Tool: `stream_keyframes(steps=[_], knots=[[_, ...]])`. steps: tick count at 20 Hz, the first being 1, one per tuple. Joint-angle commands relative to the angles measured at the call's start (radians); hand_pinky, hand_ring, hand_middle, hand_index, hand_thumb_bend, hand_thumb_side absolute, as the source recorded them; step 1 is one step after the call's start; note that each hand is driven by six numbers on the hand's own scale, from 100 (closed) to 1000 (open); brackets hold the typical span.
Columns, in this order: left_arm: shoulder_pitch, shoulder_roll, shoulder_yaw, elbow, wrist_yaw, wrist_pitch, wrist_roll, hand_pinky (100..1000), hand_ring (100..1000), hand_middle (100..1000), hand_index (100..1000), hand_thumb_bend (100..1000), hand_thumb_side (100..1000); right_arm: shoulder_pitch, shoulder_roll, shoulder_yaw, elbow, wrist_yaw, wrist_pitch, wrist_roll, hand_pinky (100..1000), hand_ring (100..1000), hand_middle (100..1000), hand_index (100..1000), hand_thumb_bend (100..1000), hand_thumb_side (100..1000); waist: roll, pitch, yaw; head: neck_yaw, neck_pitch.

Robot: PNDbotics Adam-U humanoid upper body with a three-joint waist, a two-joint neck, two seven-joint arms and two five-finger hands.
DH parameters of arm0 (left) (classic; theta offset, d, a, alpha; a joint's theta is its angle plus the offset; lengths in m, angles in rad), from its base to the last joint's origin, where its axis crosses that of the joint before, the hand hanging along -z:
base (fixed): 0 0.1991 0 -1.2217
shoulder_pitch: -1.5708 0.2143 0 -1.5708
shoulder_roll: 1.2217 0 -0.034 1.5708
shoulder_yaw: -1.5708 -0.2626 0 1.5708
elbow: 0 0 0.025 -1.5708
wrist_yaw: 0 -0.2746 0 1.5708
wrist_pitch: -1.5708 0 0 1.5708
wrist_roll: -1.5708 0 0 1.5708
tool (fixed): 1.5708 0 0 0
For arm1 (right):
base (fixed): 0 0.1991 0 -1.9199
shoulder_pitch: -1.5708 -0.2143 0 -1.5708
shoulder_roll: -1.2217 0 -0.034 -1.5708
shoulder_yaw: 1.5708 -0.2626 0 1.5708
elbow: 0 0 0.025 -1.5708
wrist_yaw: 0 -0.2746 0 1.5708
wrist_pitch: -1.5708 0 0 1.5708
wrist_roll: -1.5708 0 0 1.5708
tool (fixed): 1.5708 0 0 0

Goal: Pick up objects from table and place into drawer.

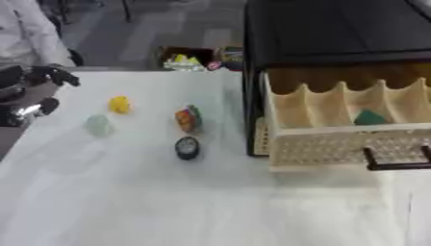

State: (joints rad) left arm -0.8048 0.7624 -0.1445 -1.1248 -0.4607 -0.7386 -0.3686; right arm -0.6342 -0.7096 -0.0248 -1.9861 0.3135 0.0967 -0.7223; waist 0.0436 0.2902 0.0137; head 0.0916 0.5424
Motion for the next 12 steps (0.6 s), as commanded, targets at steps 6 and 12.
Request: stream_keyframes(steps=[6,12], knots=[[-0.027,0.012,0.006,0.007,-0.078,-0.029,-0.021,757,881,791,975,153,1000,-0.015,-0.012,-0.018,-0.014,-0.015,0.000,-0.001,250,501,545,730,268,693,0.000,-0.010,-0.005,0.012,-0.014],[-0.041,0.012,0.006,0.014,-0.188,-0.046,0.017,764,877,784,974,186,1000,-0.012,-0.009,-0.020,-0.014,-0.020,0.000,-0.002,247,498,542,727,266,675,0.000,-0.006,-0.008,0.022,-0.017]])
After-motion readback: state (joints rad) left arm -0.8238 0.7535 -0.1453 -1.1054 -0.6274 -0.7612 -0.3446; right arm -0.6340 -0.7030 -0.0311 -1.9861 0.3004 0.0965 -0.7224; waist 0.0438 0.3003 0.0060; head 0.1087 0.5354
